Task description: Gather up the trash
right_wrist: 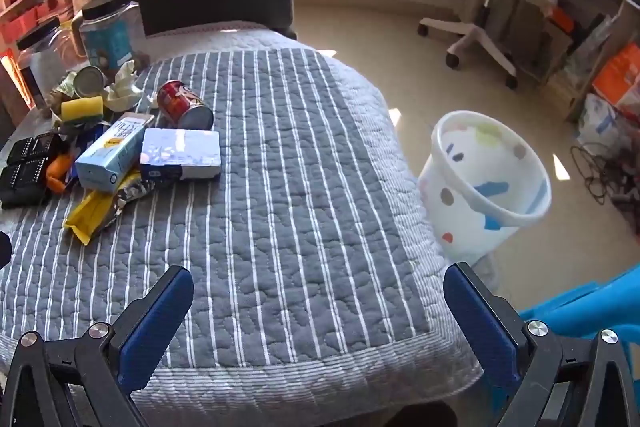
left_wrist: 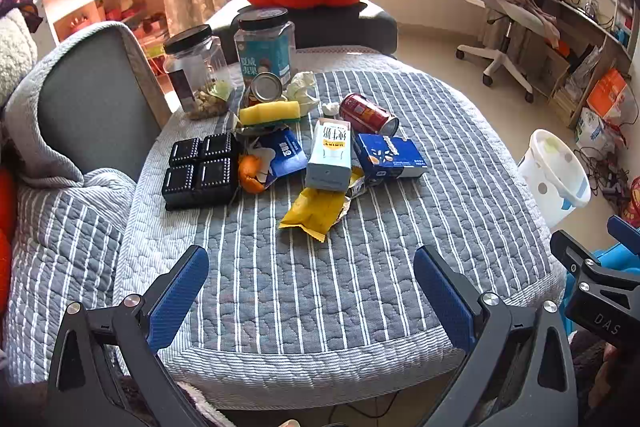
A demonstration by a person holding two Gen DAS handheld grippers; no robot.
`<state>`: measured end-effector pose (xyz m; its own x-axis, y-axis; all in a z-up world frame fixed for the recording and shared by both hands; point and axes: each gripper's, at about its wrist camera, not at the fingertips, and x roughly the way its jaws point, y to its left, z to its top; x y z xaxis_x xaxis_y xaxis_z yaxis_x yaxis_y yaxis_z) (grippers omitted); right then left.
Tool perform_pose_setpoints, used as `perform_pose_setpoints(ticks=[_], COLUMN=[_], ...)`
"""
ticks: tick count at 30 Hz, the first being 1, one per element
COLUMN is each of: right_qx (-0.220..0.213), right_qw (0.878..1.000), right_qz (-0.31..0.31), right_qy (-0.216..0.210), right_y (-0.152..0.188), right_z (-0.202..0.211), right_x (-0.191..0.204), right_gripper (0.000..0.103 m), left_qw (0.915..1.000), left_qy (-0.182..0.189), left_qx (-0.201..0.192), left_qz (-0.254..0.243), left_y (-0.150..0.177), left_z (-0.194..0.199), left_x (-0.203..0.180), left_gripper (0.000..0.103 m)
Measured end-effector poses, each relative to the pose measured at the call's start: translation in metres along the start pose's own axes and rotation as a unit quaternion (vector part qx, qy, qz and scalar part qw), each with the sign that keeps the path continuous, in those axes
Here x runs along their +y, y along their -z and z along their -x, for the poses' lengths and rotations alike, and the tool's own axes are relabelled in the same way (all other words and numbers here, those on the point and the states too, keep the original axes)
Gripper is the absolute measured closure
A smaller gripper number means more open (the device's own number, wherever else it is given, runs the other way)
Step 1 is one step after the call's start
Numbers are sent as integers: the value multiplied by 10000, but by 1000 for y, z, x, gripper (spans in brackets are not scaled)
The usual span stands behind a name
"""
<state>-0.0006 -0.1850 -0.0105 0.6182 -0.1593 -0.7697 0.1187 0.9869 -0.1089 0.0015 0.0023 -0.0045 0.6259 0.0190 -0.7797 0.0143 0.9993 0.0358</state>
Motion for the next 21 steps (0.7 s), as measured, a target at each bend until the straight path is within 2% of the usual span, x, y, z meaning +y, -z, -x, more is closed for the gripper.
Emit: perform_pose_setpoints(ticks=[21], right_qx=[12], right_qw=[10000], right_qz=[20], right_qy=[-8], right_y=[1], right_z=[0], right_x=[2], right_gripper=[0], left_qw=[10000], left_qy=[21], left_qx=[9], left_qz=[7], left_y=[1], left_z=[-1], left_x=[-1], left_gripper=[0])
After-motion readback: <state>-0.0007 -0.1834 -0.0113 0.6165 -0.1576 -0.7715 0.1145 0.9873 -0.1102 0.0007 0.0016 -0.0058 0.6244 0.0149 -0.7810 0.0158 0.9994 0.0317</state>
